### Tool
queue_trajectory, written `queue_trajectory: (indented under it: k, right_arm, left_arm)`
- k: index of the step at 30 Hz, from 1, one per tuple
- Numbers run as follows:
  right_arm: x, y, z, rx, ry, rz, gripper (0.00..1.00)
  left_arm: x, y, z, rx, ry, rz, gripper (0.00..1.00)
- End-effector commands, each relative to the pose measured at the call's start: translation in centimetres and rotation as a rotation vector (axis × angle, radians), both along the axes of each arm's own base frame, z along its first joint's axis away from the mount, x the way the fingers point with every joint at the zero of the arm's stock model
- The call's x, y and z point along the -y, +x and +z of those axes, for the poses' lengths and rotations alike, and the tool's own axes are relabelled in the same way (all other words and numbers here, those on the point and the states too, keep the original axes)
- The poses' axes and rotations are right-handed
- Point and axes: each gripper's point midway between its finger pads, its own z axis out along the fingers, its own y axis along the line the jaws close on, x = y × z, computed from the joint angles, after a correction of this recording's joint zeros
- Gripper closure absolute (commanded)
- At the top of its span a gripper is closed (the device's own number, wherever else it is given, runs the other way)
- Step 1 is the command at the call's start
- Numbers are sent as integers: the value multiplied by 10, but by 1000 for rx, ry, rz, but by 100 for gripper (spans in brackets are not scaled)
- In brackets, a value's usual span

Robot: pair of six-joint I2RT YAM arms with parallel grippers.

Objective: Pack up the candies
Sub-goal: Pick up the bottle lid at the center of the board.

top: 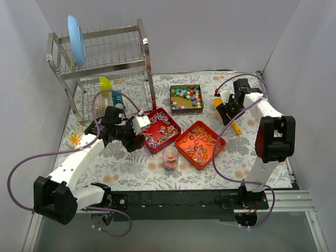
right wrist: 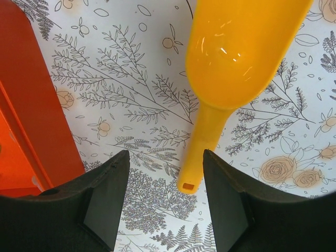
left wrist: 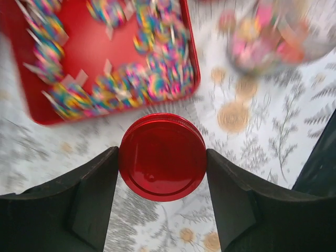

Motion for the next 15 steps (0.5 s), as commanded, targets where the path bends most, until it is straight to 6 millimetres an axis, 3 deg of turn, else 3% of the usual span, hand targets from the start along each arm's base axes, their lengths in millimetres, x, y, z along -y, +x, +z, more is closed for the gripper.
queue_trajectory:
  k: [1,3,6,10,15]
  right_arm:
    - [-2,0,17,43,14,17,35]
    - [-3,1,18,44,17,18,35]
    - [-5,4,19,44,28,19,35]
    - [-7,7,19,45,37,21,35]
    - [-10,11,21,52,50,22,35]
  left_arm:
    - [36,-11,78,-25,-164,-76,43]
    - [50,-7,101,-17,-208,-93,43]
    - [81,-9,112,-55,-229,-145,43]
    - [119,-28,108,-62,-181,-269,43]
    - [130,-35,92,-86,-108,-332,42]
